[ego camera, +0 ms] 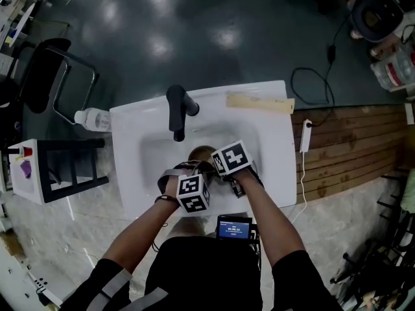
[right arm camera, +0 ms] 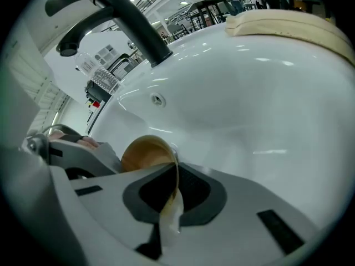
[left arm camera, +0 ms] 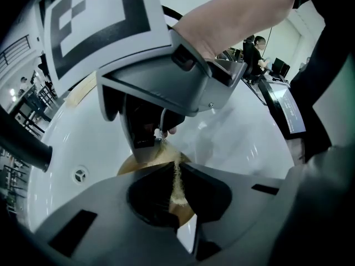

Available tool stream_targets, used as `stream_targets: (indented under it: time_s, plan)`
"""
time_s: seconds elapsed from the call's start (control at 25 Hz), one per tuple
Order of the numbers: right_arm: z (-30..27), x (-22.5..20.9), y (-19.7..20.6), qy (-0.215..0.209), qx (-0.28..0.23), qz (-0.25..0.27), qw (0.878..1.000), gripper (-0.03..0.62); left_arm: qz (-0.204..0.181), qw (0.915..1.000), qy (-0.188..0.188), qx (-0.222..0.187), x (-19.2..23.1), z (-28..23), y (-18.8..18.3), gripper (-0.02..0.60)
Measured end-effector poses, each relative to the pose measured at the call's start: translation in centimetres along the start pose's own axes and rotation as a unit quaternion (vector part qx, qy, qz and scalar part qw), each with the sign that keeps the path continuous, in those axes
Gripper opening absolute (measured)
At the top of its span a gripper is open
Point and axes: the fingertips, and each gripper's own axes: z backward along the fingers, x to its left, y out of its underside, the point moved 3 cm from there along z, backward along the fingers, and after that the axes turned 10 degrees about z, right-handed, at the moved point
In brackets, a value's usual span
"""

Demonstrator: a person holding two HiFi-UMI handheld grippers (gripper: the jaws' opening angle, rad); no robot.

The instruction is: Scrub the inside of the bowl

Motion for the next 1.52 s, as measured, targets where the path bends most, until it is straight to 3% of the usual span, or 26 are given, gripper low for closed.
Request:
stream_targets:
  time_s: [0.56, 0.92, 1.52]
  plan:
    - [0.0, 0.1, 0.1, -0.011, 0.011, 0.038, 0.999, 0.021, 0.04, 0.9977, -0.055, -0.007, 6.5, 0.5, -0.4, 0.021]
    - [0.1, 0.1, 0.0, -0.009, 0.005, 0.027, 1.0, 0.021, 0.023, 0.9941, -0.106, -0.005, 7.8, 0.7, 0.0, 0.021]
    - [0.3, -0.1, 0.2, 0.015, 0.012, 0.015, 1.0, 0.021, 0.026, 0.9954, -0.092, -0.01, 6.1, 2.7, 3.7, 0.021]
